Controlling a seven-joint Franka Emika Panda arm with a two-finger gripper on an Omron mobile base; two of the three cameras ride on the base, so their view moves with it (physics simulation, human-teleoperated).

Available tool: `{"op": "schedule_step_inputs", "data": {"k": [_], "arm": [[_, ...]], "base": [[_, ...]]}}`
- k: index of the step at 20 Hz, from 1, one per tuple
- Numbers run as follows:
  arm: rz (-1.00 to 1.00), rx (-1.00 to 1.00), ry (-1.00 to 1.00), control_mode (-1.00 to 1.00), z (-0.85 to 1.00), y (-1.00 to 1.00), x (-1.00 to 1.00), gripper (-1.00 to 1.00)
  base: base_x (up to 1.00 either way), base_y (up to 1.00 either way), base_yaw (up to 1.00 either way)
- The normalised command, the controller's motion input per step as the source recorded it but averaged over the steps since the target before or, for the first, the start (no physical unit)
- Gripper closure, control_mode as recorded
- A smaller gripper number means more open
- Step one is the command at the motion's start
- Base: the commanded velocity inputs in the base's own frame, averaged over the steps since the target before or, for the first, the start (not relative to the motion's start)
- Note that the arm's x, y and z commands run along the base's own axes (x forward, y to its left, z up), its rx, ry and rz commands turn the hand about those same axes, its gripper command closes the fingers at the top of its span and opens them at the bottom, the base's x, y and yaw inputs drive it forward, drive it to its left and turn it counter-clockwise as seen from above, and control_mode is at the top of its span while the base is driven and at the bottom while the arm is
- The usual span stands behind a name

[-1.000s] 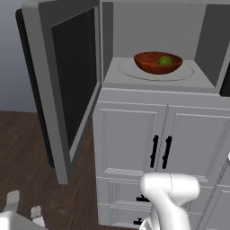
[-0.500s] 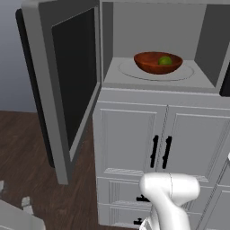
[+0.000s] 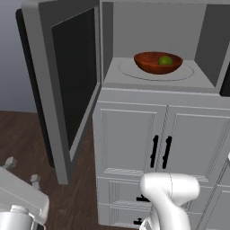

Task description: Pick the lime from the sink and place it in the bowl. Then pick the bowl and place it in the microwave. Then close the microwave door and press the start button.

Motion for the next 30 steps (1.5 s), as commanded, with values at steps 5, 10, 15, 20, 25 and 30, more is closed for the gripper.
{"op": "schedule_step_inputs", "data": {"k": [5, 10, 15, 20, 25, 30], "arm": [[-0.06, 0.15, -0.19, -1.00, -0.96, 0.26, 1.00, -1.00], [-0.09, 0.20, -0.22, -1.00, -0.63, 0.16, 0.76, -1.00], [-0.08, 0.27, -0.23, -1.00, -0.25, -0.04, 0.34, -1.00], [-0.08, 0.26, -0.20, -1.00, 0.00, -0.29, 0.05, -1.00], [-0.05, 0.21, -0.12, -1.00, 0.03, -0.71, 0.00, -1.00], [-0.05, 0.23, -0.12, -1.00, 0.06, -0.84, 0.00, -1.00]], "base": [[0.00, 0.00, 0.00], [0.00, 0.00, 0.00], [0.00, 0.00, 0.00], [0.00, 0.00, 0.00], [0.00, 0.00, 0.00], [0.00, 0.00, 0.00]]}}
